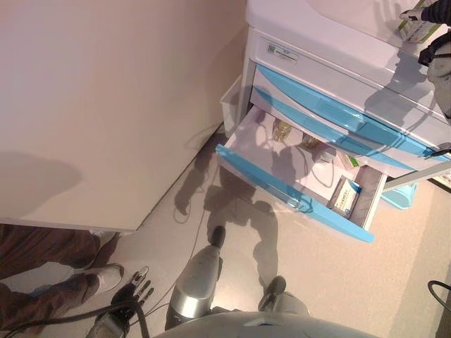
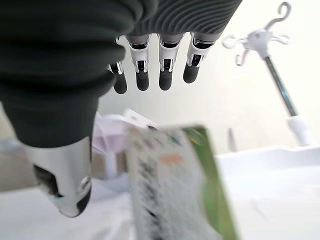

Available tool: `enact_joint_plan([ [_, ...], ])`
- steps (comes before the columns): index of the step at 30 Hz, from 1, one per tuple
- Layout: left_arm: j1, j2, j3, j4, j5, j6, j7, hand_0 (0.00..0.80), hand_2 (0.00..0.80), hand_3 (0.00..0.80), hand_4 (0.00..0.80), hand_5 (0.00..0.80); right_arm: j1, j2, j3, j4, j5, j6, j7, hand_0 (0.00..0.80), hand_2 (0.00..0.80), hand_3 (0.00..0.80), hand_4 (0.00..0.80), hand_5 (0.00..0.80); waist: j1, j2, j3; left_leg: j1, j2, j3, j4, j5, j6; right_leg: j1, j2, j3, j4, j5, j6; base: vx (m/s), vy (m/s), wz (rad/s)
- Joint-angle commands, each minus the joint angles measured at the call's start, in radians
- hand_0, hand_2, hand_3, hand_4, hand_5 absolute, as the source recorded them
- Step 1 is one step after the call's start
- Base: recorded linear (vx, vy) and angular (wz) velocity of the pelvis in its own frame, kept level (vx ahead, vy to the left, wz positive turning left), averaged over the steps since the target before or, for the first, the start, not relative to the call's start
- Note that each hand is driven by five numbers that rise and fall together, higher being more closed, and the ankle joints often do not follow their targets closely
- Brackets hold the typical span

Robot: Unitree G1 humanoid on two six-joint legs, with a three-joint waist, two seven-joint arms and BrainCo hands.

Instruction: Open the drawer and pick up the medicine

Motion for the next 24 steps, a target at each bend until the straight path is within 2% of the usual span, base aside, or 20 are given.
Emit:
enact_joint_plan([
  [1, 0.064, 0.008, -0.014, -0.003, 0.025, -0.024, -0.021, 0.000, 0.000, 0.000, 0.000, 0.000, -0.122, -0.072, 0.023, -0.096, 0.007, -0.012, -0.064, 0.000, 0.000, 0.000, 0.000, 0.000, 0.002, 0.008, -0.066, 0.083, 0.016, -0.015, 0.001, -0.143, 0.000, -0.081, -0.003, 0.038, 0.085, 0.067, -0.033, -0.011, -0.019, -0.08],
  [12, 0.070, -0.013, 0.021, -0.001, 0.064, -0.042, -0.035, 0.000, 0.000, 0.000, 0.000, 0.000, -0.034, -0.129, -0.138, -0.420, 0.076, 0.029, -0.100, 0.000, 0.000, 0.000, 0.000, 0.000, -0.057, 0.001, -0.112, 0.115, 0.031, 0.026, -0.022, -0.145, -0.008, -0.072, 0.014, 0.070, 0.063, 0.052, -0.029, -0.011, -0.026, -0.11],
  [17, 0.066, -0.019, 0.025, -0.005, 0.095, -0.056, -0.037, 0.000, 0.000, 0.000, 0.000, 0.000, 0.060, -0.142, -0.249, -0.539, 0.124, 0.010, -0.106, 0.000, 0.000, 0.000, 0.000, 0.000, -0.085, -0.002, -0.137, 0.133, 0.040, 0.045, -0.048, -0.137, -0.012, -0.069, 0.023, 0.084, 0.053, 0.053, -0.028, 0.000, -0.038, -0.17],
  [24, 0.053, -0.018, 0.021, -0.043, 0.143, -0.093, -0.047, 0.000, 0.000, 0.000, 0.000, 0.000, 0.218, -0.160, -0.394, -0.677, 0.252, -0.027, -0.057, 0.000, 0.000, 0.000, 0.000, 0.000, -0.130, 0.000, -0.163, 0.149, 0.054, 0.077, -0.065, -0.136, -0.022, -0.070, 0.035, 0.103, 0.039, 0.051, -0.028, -0.015, -0.039, -0.08],
])
